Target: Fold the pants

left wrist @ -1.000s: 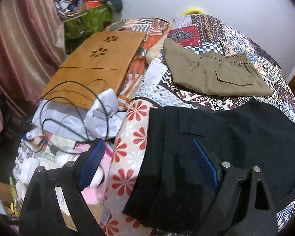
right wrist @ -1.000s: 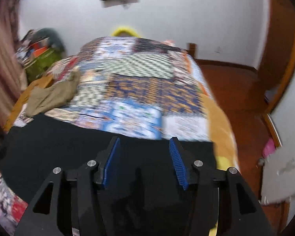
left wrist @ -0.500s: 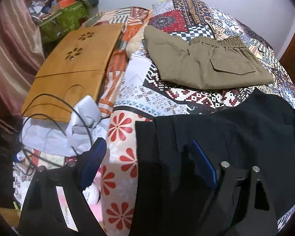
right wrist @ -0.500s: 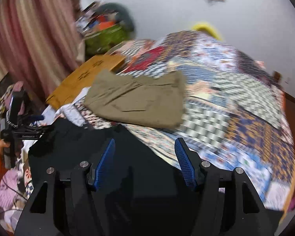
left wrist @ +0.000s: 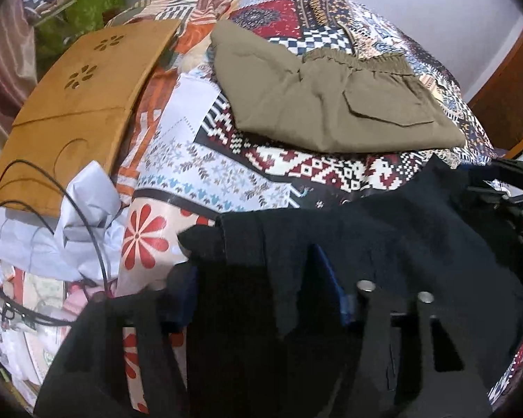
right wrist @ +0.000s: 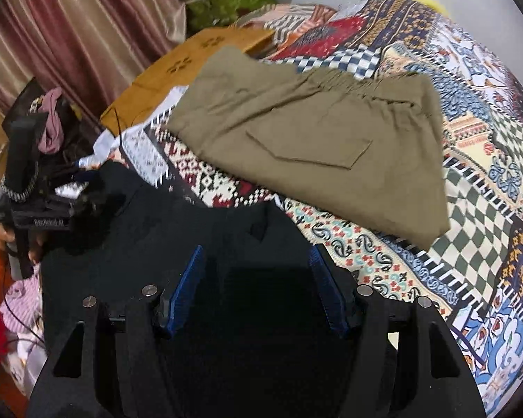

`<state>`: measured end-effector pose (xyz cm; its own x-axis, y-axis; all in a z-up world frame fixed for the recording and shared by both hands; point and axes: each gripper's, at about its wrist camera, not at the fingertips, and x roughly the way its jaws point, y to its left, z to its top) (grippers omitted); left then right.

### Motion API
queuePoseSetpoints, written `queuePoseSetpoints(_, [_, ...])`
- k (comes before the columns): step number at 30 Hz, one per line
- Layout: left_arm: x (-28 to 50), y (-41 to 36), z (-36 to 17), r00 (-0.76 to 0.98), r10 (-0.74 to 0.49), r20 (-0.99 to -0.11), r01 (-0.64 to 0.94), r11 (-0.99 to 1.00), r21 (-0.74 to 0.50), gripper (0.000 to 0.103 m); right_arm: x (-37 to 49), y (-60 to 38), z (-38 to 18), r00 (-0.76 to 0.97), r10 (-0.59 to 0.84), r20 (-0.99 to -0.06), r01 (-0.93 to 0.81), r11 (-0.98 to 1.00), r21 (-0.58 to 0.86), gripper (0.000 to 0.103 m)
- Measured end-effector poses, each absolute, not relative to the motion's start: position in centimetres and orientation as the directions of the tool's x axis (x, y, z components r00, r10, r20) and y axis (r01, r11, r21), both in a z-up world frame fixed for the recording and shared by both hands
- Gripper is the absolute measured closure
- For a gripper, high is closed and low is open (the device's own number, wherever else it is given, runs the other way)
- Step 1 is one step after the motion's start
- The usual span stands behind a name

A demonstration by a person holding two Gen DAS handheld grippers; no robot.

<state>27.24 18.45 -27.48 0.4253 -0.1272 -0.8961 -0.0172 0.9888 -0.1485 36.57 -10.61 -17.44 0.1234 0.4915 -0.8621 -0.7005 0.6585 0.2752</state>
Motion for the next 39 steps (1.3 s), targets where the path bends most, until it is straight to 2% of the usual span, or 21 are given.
queuePoseSetpoints(2, [27.4, 18.1, -27.2, 0.432, -0.118, -0.894, 0.001, 0.991, -0.13, 0.053, 36.4, -10.3, -17.6, 0.093, 0.487, -0.868, -0.716, 0.639, 0.282, 0.062])
queuePoseSetpoints(7, [27.8, 17.6, -26.5, 0.448, -0.108, -0.888, 0.024, 0.994, -0.109, 0.067, 36.8, -9.5, -18.4, 0.068, 0.469, -0.881, -0.718, 0.636, 0.283, 0.062])
queuePoseSetpoints(9, [27.9, 17.9, -26.4, 0.453, -0.114, -0.884, 0.015, 0.993, -0.12, 0.069, 37.6, -9.3, -18.7, 0.066, 0.475, -0.877, -0.697, 0.651, 0.3, 0.062])
queuePoseSetpoints(13, [27.7, 18.2, -26.4, 0.461, -0.107, -0.881, -0.007, 0.992, -0.124, 0.077, 39.3, -8.8, -19.2, 0.024, 0.519, -0.854, -0.644, 0.662, 0.384, 0.063])
queuePoseSetpoints(14, [27.5, 18.2, -26.1, 0.468, -0.103, -0.878, -0.004, 0.993, -0.119, 0.08, 39.4, -8.5, -19.1, 0.024, 0.524, -0.851, -0.648, 0.657, 0.385, 0.072])
queuePoseSetpoints(15, [27.4, 18.2, -26.0, 0.473, -0.099, -0.876, -0.001, 0.994, -0.113, 0.081, 39.4, -8.0, -19.1, 0.03, 0.517, -0.856, -0.658, 0.655, 0.372, 0.09])
queuePoseSetpoints(16, [27.3, 18.1, -25.7, 0.481, -0.091, -0.872, 0.001, 0.995, -0.104, 0.081, 39.4, -7.9, -19.1, 0.038, 0.518, -0.854, -0.659, 0.656, 0.369, 0.094])
queuePoseSetpoints(21, [26.9, 18.4, -24.5, 0.521, -0.05, -0.852, 0.002, 0.998, -0.058, 0.083, 38.9, -7.5, -17.8, 0.13, 0.529, -0.839, -0.698, 0.649, 0.301, 0.097])
queuePoseSetpoints(26, [27.9, 19.4, -24.6, 0.532, 0.014, -0.847, -0.036, 0.999, -0.006, 0.083, 39.4, -7.8, -16.6, 0.224, 0.519, -0.825, -0.691, 0.681, 0.241, 0.097])
queuePoseSetpoints(28, [28.3, 19.6, -25.3, 0.511, 0.005, -0.859, -0.046, 0.999, -0.022, 0.083, 39.7, -7.5, -16.9, 0.233, 0.498, -0.835, -0.686, 0.693, 0.221, 0.097])
queuePoseSetpoints(32, [28.4, 19.8, -25.4, 0.488, 0.001, -0.873, -0.069, 0.997, -0.038, 0.077, 39.4, -7.7, -17.1, 0.199, 0.475, -0.857, -0.675, 0.701, 0.232, 0.095])
queuePoseSetpoints(34, [27.7, 19.9, -24.3, 0.499, -0.004, -0.866, -0.072, 0.996, -0.046, 0.077, 39.1, -8.6, -16.6, 0.21, 0.468, -0.858, -0.651, 0.722, 0.235, 0.091])
queuePoseSetpoints(37, [26.0, 20.5, -21.9, 0.542, 0.003, -0.84, -0.085, 0.995, -0.052, 0.069, 38.4, -10.6, -14.9, 0.251, 0.475, -0.843, -0.636, 0.738, 0.226, 0.086])
queuePoseSetpoints(39, [24.6, 21.0, -20.3, 0.574, 0.015, -0.819, -0.099, 0.994, -0.051, 0.062, 37.8, -12.5, -13.5, 0.297, 0.479, -0.826, -0.612, 0.76, 0.22, 0.073])
